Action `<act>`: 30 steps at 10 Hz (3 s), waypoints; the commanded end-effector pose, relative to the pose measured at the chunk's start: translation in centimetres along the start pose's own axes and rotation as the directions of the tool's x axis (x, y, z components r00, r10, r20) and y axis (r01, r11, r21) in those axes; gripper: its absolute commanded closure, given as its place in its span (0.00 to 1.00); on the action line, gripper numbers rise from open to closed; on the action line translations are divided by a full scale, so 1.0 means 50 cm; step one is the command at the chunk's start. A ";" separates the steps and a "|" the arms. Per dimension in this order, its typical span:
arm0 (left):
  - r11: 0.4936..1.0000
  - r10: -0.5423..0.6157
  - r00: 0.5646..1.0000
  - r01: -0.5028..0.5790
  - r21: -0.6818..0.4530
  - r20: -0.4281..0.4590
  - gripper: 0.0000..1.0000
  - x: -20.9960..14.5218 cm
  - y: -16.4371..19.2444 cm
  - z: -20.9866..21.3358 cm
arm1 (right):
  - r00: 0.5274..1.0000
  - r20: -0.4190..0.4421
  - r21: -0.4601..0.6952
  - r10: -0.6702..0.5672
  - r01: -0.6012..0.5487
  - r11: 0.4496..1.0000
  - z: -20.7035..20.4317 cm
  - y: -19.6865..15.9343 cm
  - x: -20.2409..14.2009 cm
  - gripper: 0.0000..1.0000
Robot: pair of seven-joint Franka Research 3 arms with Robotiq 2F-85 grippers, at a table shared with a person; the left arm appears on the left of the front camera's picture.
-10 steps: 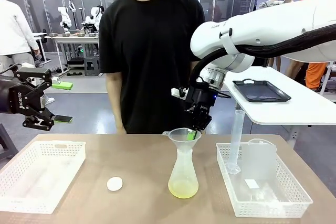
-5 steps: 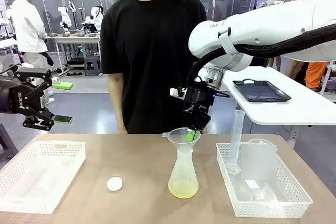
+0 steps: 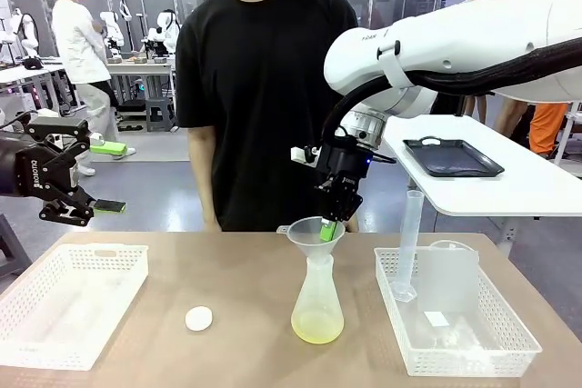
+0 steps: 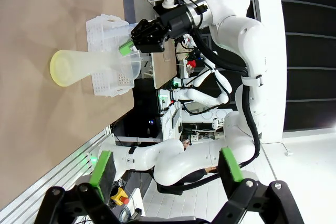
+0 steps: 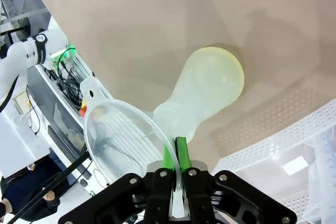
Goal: Prepare the solutions needed for the experiment.
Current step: Once the solution is in the Big flask , pick up the Plastic Funnel and place it back into the right Organizing basket.
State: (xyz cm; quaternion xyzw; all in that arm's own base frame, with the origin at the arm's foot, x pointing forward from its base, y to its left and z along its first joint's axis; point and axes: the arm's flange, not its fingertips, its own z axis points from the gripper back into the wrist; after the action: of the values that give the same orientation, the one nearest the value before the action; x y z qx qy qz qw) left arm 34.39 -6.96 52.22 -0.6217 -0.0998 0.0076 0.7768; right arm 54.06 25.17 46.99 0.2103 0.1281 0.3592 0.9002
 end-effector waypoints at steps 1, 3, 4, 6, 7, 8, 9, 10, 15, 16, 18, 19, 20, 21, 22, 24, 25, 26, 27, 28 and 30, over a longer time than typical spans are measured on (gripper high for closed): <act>1.000 0.002 1.000 -0.001 -0.027 0.004 0.00 0.000 -0.007 -0.004 | 1.000 0.004 -0.036 -0.008 0.008 0.999 0.013 0.018 -0.010 1.00; 1.000 0.002 1.000 -0.001 -0.027 0.004 0.00 0.000 -0.007 -0.004 | 0.999 0.031 -0.053 0.011 -0.010 0.999 0.028 0.035 -0.023 1.00; 1.000 0.002 1.000 -0.001 -0.027 0.004 0.00 0.000 -0.007 -0.004 | 0.998 0.049 -0.076 0.024 -0.020 0.997 0.040 0.045 -0.031 1.00; 1.000 0.002 1.000 -0.001 -0.027 0.004 0.00 0.000 -0.007 -0.004 | 0.997 0.074 -0.101 0.027 -0.020 0.995 0.058 0.058 -0.045 1.00; 1.000 0.002 1.000 -0.001 -0.027 0.004 0.00 0.000 -0.007 -0.004 | 0.995 0.094 -0.118 0.038 -0.027 0.993 0.067 0.063 -0.051 1.00; 1.000 0.002 1.000 -0.001 -0.027 0.004 0.00 0.000 -0.007 -0.004 | 0.993 0.106 -0.128 0.043 -0.030 0.991 0.075 0.069 -0.057 1.00; 1.000 0.002 1.000 -0.001 -0.027 0.004 0.00 0.000 -0.007 -0.004 | 0.989 0.132 -0.139 0.060 -0.042 0.989 0.084 0.076 -0.061 1.00; 1.000 0.002 1.000 -0.001 -0.027 0.004 0.00 0.000 -0.007 -0.004 | 0.985 0.151 -0.149 0.079 -0.056 0.987 0.094 0.082 -0.066 1.00; 1.000 0.002 1.000 -0.001 -0.027 0.004 0.00 0.000 -0.007 -0.004 | 0.976 0.191 -0.127 0.107 -0.083 0.988 0.139 0.132 -0.120 1.00; 1.000 0.002 1.000 -0.001 -0.027 0.004 0.00 0.000 -0.007 -0.004 | 0.973 0.203 -0.115 0.111 -0.089 0.989 0.143 0.138 -0.129 1.00; 1.000 0.002 1.000 -0.001 -0.027 0.004 0.00 0.000 -0.007 -0.004 | 0.969 0.229 -0.091 0.096 -0.077 0.993 0.156 0.140 -0.152 1.00; 1.000 0.002 1.000 -0.001 -0.027 0.004 0.00 0.000 -0.007 -0.004 | 0.971 0.221 -0.075 0.094 -0.079 0.994 0.161 0.140 -0.166 1.00; 1.000 0.002 1.000 -0.001 -0.027 0.004 0.00 0.000 -0.007 -0.004 | 0.973 0.210 -0.067 0.093 -0.081 0.994 0.167 0.137 -0.180 1.00; 1.000 0.002 1.000 -0.001 -0.027 0.004 0.00 0.000 -0.007 -0.004 | 0.979 0.193 -0.057 0.073 -0.063 0.996 0.173 0.130 -0.204 1.00; 1.000 0.002 1.000 -0.001 -0.027 0.004 0.00 0.000 -0.007 -0.004 | 0.982 0.185 -0.069 0.035 -0.023 0.997 0.180 0.114 -0.236 1.00; 1.000 0.002 1.000 -0.001 -0.027 0.004 0.00 0.000 -0.007 -0.004 | 0.974 0.222 -0.059 -0.046 0.060 0.996 0.195 0.066 -0.326 1.00; 1.000 0.002 1.000 -0.001 -0.027 0.004 0.00 0.000 -0.007 -0.004 | 0.967 0.238 -0.039 -0.091 0.103 0.994 0.198 0.038 -0.373 1.00; 1.000 0.002 1.000 -0.001 -0.027 0.004 0.00 0.000 -0.007 -0.004 | 0.957 0.252 -0.014 -0.147 0.156 0.988 0.195 0.011 -0.423 1.00; 1.000 0.002 1.000 -0.001 -0.027 0.004 0.00 0.000 -0.007 -0.004 | 0.944 0.268 -0.011 -0.191 0.202 0.979 0.190 -0.014 -0.462 1.00; 1.000 0.002 1.000 -0.001 -0.027 0.004 0.00 0.000 -0.007 -0.004 | 0.931 0.286 -0.004 -0.226 0.237 0.972 0.184 -0.038 -0.496 1.00; 1.000 0.002 1.000 -0.001 -0.027 0.004 0.00 0.000 -0.007 -0.004 | 0.909 0.300 0.048 -0.288 0.288 0.957 0.159 -0.080 -0.548 1.00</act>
State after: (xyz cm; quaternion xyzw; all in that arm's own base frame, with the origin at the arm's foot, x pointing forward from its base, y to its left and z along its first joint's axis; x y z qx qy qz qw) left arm 34.39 -6.96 52.22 -0.6215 -0.0999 0.0078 0.7770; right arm 40.67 1.21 55.20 0.2396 0.0269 0.1952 0.9507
